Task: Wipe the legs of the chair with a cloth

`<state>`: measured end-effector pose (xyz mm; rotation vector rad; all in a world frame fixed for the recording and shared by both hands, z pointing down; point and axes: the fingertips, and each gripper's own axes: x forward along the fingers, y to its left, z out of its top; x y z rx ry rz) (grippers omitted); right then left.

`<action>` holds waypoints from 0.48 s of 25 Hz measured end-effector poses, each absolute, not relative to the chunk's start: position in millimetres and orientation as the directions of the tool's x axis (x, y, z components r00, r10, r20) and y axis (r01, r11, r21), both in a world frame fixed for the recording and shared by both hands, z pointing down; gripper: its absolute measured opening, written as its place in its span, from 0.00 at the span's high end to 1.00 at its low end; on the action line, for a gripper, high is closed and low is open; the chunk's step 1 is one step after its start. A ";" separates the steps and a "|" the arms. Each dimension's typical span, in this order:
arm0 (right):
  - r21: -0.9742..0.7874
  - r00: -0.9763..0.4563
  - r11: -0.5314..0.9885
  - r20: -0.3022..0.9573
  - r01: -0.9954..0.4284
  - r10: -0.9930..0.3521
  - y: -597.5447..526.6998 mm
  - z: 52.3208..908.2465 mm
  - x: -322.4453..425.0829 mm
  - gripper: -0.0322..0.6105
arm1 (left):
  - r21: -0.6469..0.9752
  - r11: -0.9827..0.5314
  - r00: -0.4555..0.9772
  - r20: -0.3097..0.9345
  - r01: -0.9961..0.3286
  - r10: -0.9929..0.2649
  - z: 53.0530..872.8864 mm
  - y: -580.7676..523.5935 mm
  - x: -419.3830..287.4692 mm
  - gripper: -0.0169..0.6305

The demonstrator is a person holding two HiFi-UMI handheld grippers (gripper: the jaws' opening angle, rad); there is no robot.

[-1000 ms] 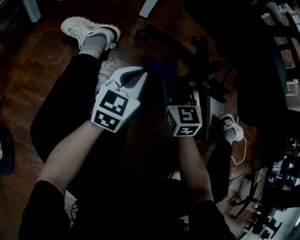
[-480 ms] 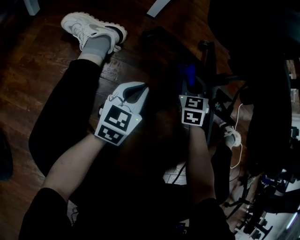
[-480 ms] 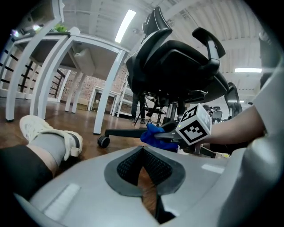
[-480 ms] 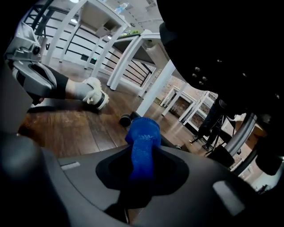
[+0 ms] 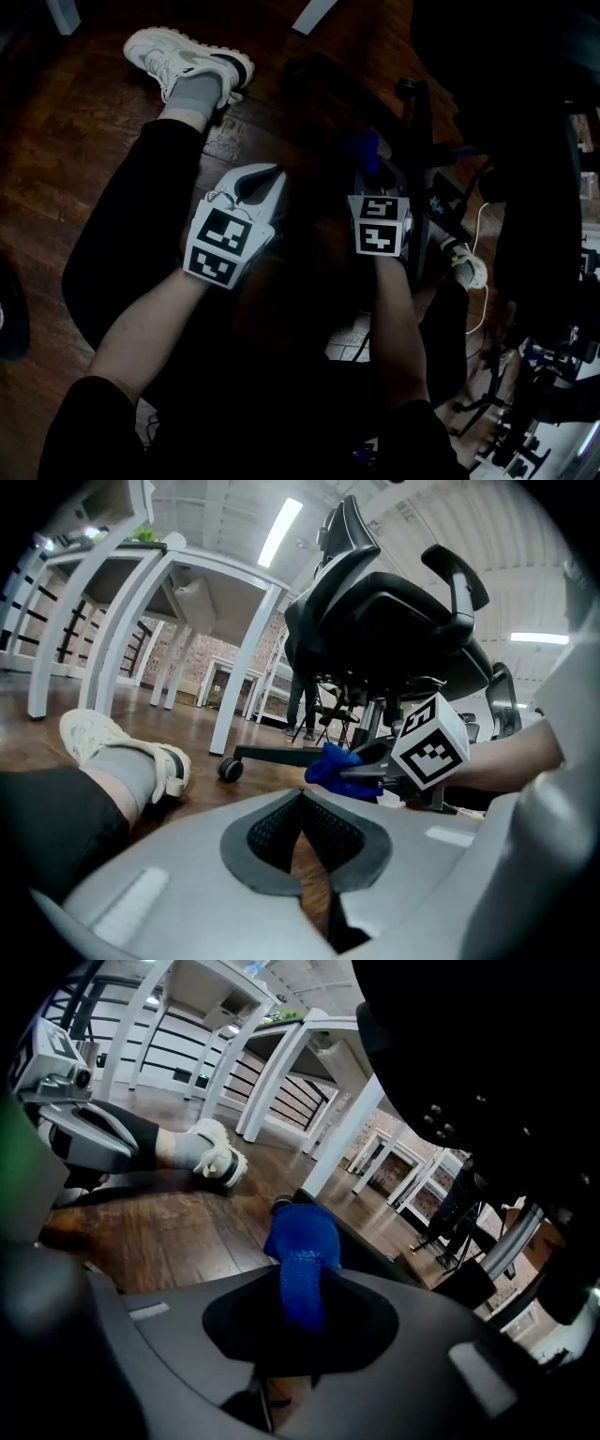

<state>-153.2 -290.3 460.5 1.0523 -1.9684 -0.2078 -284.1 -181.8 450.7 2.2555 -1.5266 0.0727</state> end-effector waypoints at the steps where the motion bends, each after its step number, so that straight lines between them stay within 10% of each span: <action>1: 0.493 -0.271 0.638 0.623 -0.592 -0.733 -285.7 461.2 -156.1 0.80 | 0.311 -0.312 0.397 0.266 -0.898 -0.878 449.3 -181.2 -284.4 0.97; 12: 0.454 -0.333 0.716 0.665 -0.530 -0.668 -233.8 470.4 -189.5 0.80 | 0.323 -0.264 0.359 0.283 -0.909 -0.890 445.5 -174.9 -292.7 0.97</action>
